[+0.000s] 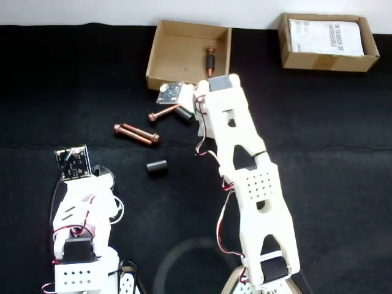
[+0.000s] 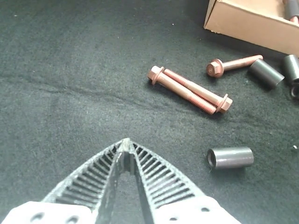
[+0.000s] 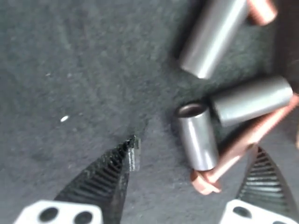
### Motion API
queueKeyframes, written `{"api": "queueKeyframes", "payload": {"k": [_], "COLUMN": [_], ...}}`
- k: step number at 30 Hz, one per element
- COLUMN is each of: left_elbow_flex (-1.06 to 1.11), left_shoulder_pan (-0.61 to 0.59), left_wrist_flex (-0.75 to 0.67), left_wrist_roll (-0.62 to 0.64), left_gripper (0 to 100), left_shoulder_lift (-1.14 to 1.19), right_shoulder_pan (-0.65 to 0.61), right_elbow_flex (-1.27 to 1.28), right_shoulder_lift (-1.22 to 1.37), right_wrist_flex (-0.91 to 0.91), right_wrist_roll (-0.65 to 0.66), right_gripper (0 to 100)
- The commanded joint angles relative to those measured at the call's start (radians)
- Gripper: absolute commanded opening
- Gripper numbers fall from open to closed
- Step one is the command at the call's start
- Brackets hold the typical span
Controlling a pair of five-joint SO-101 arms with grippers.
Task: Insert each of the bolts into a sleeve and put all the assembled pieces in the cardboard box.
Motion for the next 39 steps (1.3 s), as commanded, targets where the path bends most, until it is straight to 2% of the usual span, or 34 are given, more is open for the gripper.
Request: {"api": "queueKeyframes", "payload": {"k": [1,11,13,18,23,34,39], "left_elbow_flex": [0.018,0.018,0.018,0.018,0.018,0.016,0.016], "left_shoulder_pan": [-0.012,-0.027,-0.027,-0.027,-0.027,-0.019,-0.019], "left_wrist_flex": [-0.005,-0.005,-0.003,-0.002,0.0,0.002,0.002], "left_wrist_roll": [0.003,0.003,0.003,0.003,0.003,0.003,0.003], "left_gripper": [1,1,1,1,1,1,1], "left_shoulder_lift": [-0.01,-0.022,-0.022,-0.022,-0.022,-0.019,-0.019], "right_shoulder_pan": [-0.001,0.001,-0.002,0.001,0.019,0.008,0.018], "right_elbow_flex": [-0.001,-0.002,-0.002,-0.053,-0.131,-0.647,-0.7], "right_shoulder_lift": [-0.004,0.102,0.127,0.15,0.139,0.139,0.139], "right_wrist_flex": [-0.056,-0.18,-0.182,-0.171,-0.108,0.232,0.229], "right_wrist_roll": [0.012,0.011,0.011,0.006,0.005,0.003,-0.123], "right_gripper": [33.1,31.1,24.4,0.0,0.7,0.8,0.8]}}
